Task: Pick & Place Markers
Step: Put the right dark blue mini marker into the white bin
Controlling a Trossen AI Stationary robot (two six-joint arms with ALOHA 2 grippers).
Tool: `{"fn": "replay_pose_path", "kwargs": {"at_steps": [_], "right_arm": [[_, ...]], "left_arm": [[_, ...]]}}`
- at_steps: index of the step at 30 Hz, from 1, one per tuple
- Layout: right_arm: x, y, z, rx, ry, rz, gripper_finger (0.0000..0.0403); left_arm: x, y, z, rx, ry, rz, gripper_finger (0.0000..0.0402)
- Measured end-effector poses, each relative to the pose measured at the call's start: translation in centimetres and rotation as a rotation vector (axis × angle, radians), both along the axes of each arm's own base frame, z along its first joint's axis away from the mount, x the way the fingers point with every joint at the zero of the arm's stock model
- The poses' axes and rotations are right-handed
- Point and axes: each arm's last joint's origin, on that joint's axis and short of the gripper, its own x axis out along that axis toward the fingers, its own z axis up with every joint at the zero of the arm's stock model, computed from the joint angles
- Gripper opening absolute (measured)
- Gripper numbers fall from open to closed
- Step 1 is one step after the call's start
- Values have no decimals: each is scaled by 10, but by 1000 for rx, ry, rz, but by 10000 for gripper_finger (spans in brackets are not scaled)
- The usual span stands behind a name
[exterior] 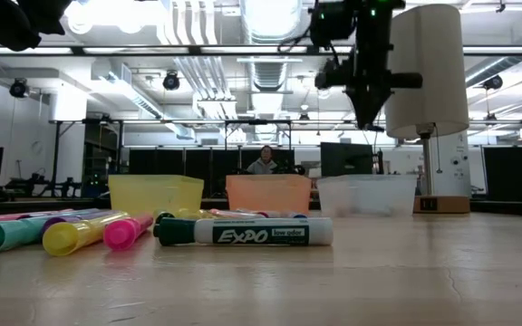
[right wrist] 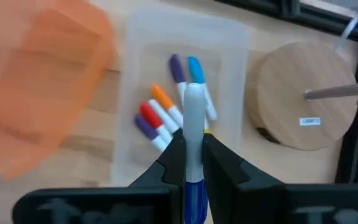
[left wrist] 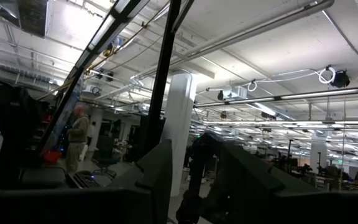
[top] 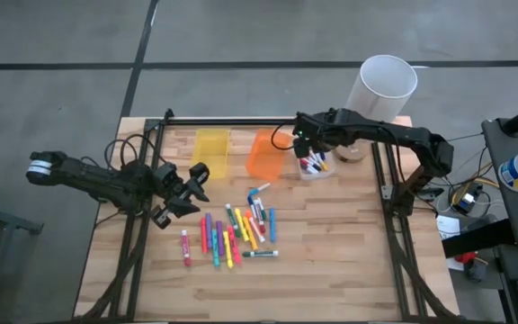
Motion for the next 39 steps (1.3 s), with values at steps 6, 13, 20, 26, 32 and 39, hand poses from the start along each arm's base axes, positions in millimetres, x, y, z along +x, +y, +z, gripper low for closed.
{"fn": "replay_pose_path", "kwargs": {"at_steps": [6,13,20,26,32,39], "right_arm": [[-3,-9,-31,-5,-1,-3,28],[-4,-16,-61,-30,-59,-11,28],[-10,-17,-85,-38,-76,-23,28],[-13,-18,-94,-37,-78,-31,28],[-14,-19,-95,-35,-78,-34,28],[-13,-19,-95,-36,-81,-34,42]], "left_arm": [[0,0,0,0,0,0,133],[0,0,0,0,0,0,133],[0,0,0,0,0,0,133],[0,0,0,0,0,0,133],[0,0,0,0,0,0,133],[0,0,0,0,0,0,133]]}}
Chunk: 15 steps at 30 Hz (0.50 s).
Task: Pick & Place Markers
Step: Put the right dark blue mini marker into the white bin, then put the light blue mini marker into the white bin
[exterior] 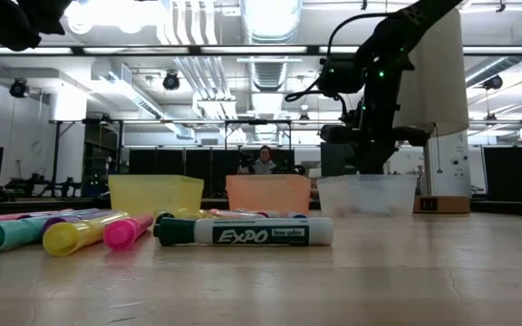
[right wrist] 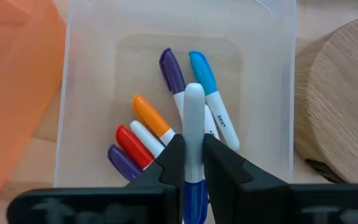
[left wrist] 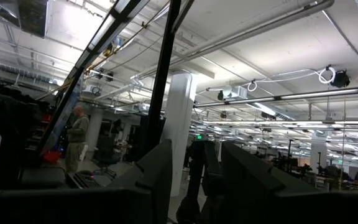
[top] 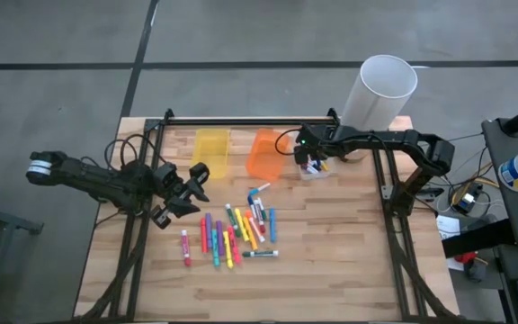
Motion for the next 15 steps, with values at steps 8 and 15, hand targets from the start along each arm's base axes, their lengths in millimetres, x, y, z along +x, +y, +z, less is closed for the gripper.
{"fn": "replay_pose_path", "kwargs": {"at_steps": [8,15], "right_arm": [[0,0,0,-5,1,13,75],[1,0,0,-11,1,30,136]], "left_arm": [[0,0,0,0,0,0,133],[0,0,0,0,0,0,133]]}}
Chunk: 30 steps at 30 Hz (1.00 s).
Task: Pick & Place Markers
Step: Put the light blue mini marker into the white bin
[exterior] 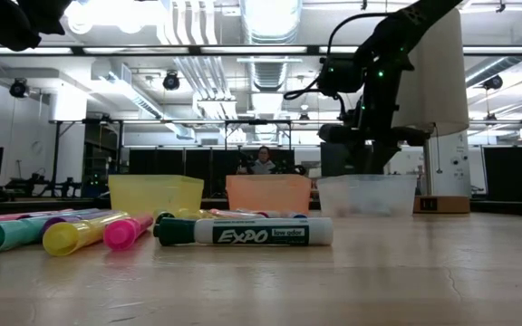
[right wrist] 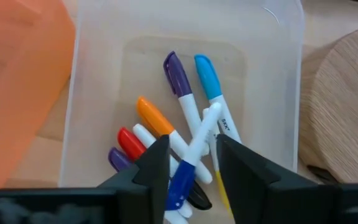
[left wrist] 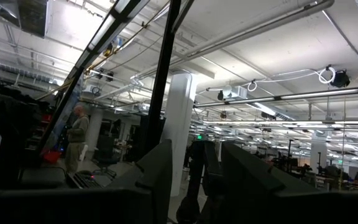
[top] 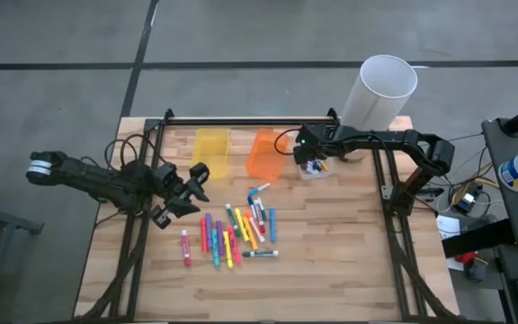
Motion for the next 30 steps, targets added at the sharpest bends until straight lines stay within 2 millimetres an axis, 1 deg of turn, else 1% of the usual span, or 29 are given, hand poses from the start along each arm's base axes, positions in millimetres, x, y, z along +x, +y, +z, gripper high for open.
{"fn": "replay_pose_path", "kwargs": {"at_steps": [6,10,13,17,25,27,29,30], "right_arm": [[1,0,0,-8,3,18,177],[5,2,5,-16,-5,45,188],[13,8,12,-31,-11,119,189],[27,20,26,-66,-12,268,184],[52,49,50,-183,19,660,167],[59,56,55,-228,-22,727,163],[68,64,60,-269,-99,777,158],[72,67,62,-282,-136,839,155]], "left_arm": [[0,0,0,0,0,0,133],[0,0,0,0,0,0,133],[0,0,0,0,0,0,133],[0,0,0,0,0,0,133],[0,0,0,0,0,0,133],[0,0,0,0,0,0,133],[0,0,0,0,0,0,133],[0,0,0,0,0,0,133]]}}
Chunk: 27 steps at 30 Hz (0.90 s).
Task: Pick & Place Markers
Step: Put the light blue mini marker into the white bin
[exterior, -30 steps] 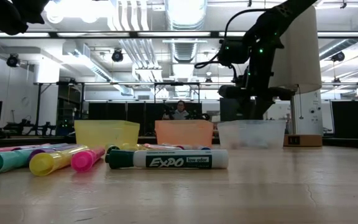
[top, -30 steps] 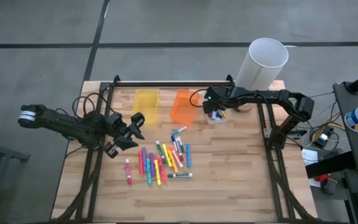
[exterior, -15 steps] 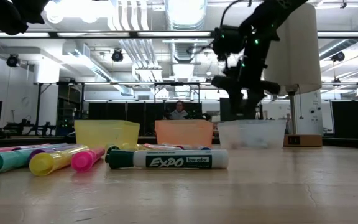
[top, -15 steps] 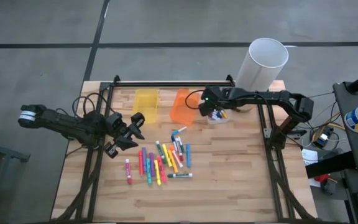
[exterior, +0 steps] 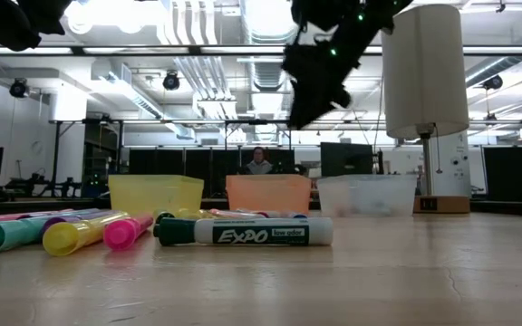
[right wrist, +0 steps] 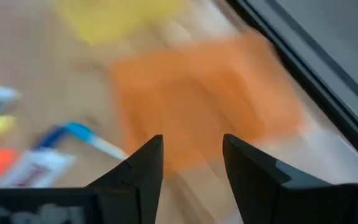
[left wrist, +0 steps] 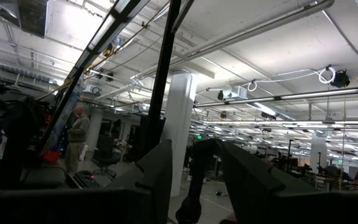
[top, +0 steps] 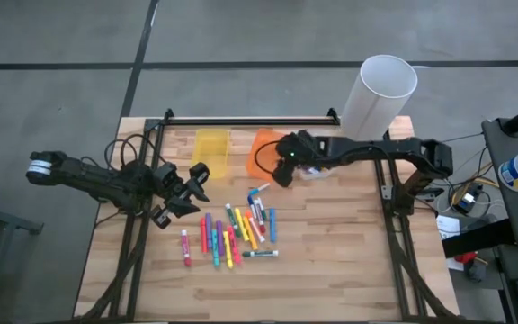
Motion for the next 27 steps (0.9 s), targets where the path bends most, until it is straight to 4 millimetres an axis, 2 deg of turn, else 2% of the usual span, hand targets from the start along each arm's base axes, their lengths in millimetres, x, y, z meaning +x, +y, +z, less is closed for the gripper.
{"fn": "replay_pose_path", "kwargs": {"at_steps": [2,5,14,27], "right_arm": [[7,8,4,-3,-52,141,152],[15,16,2,3,-84,264,150],[40,24,-29,48,52,375,148],[89,22,-46,-3,275,534,144]], "left_arm": [[0,0,0,0,0,0,133],[0,0,0,1,0,0,133],[0,0,0,2,-2,2,133],[0,0,0,2,-1,2,133]]}}
